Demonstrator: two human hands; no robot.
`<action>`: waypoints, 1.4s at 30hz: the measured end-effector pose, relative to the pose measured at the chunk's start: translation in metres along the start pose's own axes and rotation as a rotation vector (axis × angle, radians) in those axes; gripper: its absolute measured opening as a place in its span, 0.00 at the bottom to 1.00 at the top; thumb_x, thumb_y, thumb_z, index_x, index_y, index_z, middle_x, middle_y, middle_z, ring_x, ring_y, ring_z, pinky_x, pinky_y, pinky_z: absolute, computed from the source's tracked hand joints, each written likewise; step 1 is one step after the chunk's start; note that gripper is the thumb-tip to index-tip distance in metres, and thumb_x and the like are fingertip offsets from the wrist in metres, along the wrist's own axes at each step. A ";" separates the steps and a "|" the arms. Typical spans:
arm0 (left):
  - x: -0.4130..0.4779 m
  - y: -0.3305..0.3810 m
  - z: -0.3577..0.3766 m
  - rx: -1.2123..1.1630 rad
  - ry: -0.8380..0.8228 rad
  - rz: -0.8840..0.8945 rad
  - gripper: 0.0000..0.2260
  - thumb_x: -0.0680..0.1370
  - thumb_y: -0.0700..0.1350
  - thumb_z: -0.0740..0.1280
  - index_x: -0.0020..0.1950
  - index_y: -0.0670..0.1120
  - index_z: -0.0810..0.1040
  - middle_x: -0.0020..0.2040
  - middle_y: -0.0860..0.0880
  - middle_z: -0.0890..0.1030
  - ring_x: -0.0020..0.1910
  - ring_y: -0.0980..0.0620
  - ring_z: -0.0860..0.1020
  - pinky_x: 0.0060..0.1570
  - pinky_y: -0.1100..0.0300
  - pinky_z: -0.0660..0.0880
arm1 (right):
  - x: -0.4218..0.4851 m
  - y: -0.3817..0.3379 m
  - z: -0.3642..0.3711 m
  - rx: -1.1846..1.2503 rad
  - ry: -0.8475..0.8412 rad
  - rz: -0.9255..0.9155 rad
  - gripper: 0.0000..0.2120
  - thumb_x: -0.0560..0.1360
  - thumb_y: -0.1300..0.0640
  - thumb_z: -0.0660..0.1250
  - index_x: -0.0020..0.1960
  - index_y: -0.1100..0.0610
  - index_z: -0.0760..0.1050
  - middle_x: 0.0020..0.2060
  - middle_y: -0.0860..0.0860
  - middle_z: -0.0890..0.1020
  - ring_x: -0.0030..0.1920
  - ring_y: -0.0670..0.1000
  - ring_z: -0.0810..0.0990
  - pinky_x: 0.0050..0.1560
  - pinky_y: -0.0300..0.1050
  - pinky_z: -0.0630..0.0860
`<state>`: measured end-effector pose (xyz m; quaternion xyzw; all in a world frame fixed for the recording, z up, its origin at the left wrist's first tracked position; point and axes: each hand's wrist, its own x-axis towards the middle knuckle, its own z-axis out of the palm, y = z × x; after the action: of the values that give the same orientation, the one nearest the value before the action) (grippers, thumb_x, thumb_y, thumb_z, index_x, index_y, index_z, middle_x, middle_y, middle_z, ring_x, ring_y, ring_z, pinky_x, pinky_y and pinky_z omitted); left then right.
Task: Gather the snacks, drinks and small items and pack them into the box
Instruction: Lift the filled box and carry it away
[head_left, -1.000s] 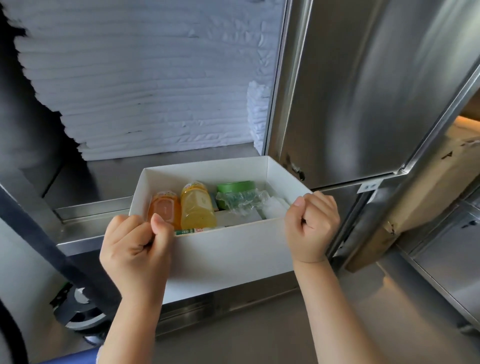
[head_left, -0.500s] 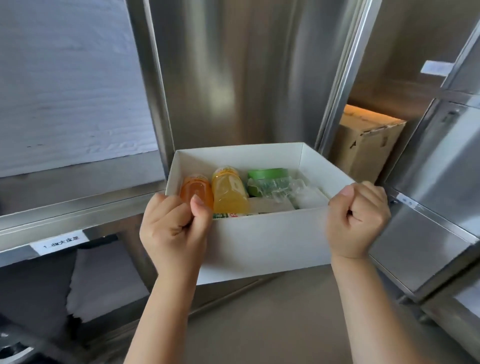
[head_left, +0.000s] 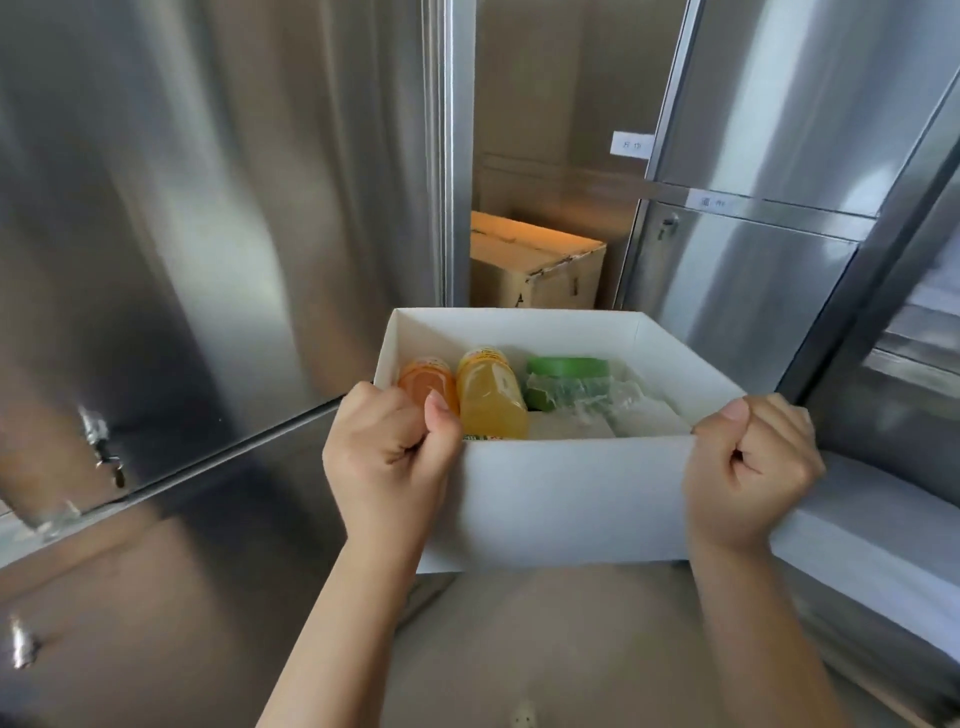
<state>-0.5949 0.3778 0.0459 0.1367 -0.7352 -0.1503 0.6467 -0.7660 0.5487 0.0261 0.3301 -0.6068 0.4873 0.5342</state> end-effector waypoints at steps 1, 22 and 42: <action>0.001 -0.001 0.019 -0.021 -0.014 -0.001 0.21 0.74 0.41 0.61 0.22 0.42 0.61 0.26 0.55 0.58 0.30 0.54 0.58 0.32 0.72 0.58 | 0.000 0.017 0.003 -0.025 0.003 0.005 0.25 0.74 0.68 0.56 0.19 0.63 0.60 0.18 0.55 0.61 0.22 0.53 0.60 0.29 0.48 0.55; 0.093 -0.080 0.379 -0.092 -0.002 0.038 0.22 0.76 0.41 0.61 0.22 0.39 0.68 0.23 0.49 0.66 0.29 0.55 0.62 0.33 0.66 0.59 | 0.081 0.308 0.189 -0.085 0.050 -0.021 0.25 0.76 0.65 0.55 0.20 0.64 0.65 0.18 0.55 0.65 0.21 0.55 0.63 0.26 0.52 0.62; 0.124 -0.145 0.537 0.466 0.297 0.002 0.22 0.80 0.44 0.59 0.26 0.48 0.59 0.28 0.56 0.58 0.31 0.56 0.55 0.34 0.65 0.55 | 0.102 0.474 0.438 0.344 -0.084 -0.049 0.24 0.75 0.66 0.55 0.21 0.60 0.58 0.19 0.55 0.61 0.23 0.53 0.58 0.31 0.44 0.53</action>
<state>-1.1427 0.2197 0.0377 0.3019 -0.6470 0.0453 0.6987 -1.3672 0.2929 0.0323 0.4512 -0.5280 0.5567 0.4558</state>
